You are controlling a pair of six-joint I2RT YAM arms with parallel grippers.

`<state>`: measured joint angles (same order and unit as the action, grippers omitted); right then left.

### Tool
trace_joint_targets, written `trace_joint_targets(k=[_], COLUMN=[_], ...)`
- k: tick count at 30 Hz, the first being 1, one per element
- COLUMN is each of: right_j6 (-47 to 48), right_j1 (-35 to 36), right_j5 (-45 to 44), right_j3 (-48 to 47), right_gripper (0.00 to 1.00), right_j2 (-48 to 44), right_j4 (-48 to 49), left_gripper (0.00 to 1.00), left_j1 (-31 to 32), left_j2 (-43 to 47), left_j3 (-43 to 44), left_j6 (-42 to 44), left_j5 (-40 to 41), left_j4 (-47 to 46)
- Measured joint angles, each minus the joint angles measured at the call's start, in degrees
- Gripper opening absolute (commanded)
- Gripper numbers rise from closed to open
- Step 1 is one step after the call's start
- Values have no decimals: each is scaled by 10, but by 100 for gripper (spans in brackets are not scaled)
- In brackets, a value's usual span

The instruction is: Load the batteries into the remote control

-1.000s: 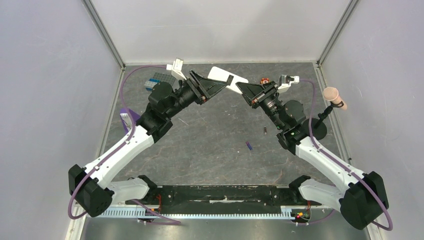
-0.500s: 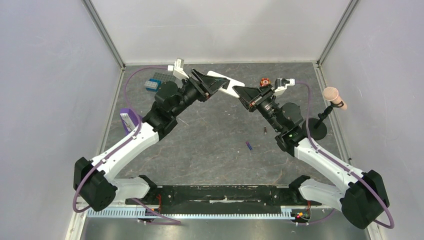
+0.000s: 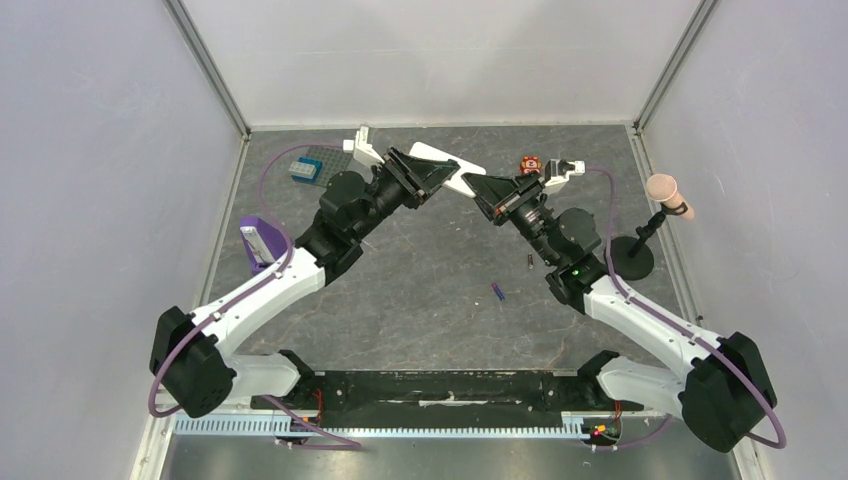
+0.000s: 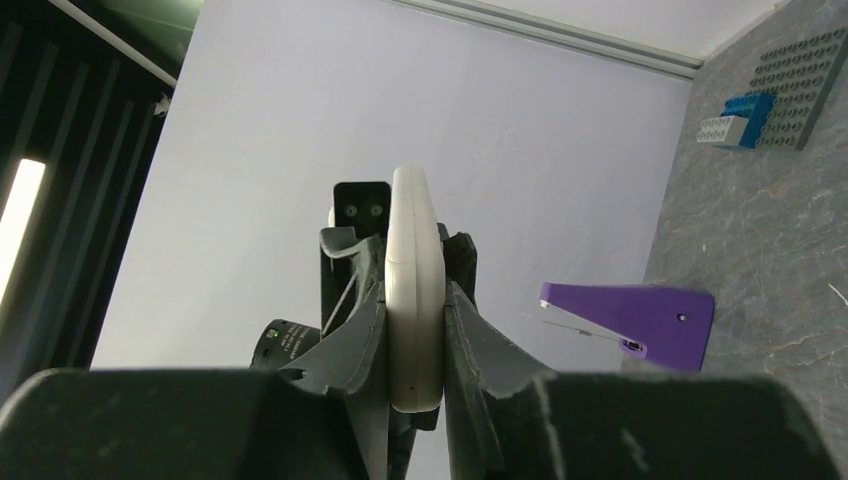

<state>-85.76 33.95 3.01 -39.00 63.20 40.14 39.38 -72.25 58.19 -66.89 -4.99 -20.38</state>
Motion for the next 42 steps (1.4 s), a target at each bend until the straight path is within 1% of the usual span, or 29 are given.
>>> trace_joint_targets(k=[3, 5, 6, 9, 12, 15, 17, 21, 22, 29, 32, 38, 42], right_j6=[-3, -17, -19, -21, -19, -1, 26, 67, 70, 61, 52, 39, 33], right_j1=[3, 3, 3, 4, 4, 4, 4, 3, 3, -5, -6, -8, -8], right_j5=[-3, -3, -3, -2, -1, 1, 3, 17, 23, 65, 80, 99, 105], right_j3=[4, 10, 11, 11, 10, 10, 4, -5, -5, -5, 0, 19, 31], right_gripper=[0, 1, 2, 15, 30, 38, 41, 41, 39, 18, 13, 12, 14], right_j2=[8, 14, 14, 14, 12, 7, 6, 7, 7, 24, 25, 25, 25], right_j4=[5, 17, 21, 25, 11, -8, -35, -69, -71, -50, -33, -8, 6], left_gripper=[19, 6, 2, 2, 2, 2, 2, 2, 2, 2, 2, 2, 2], left_j1=[4, 5, 5, 6, 6, 6, 5, 0, -3, -33, -40, -58, -66], left_j2=[0, 1, 2, 5, 8, 9, 11, 14, 16, 21, 26, 30, 31], left_j3=[-19, -22, -22, -22, -22, -22, -22, -22, -22, -22, -22, -22, -23], left_j6=[-11, -22, -26, -24, -23, -9, 4, 18, 19, 13, 10, 7, 6], left_j5=[5, 5, 5, 7, 10, 9, 10, 1, -3, -56, -72, -105, -126], left_j4=[-16, -28, -29, -29, -17, -2, 15, 37, 43, 56, 58, 74, 84])
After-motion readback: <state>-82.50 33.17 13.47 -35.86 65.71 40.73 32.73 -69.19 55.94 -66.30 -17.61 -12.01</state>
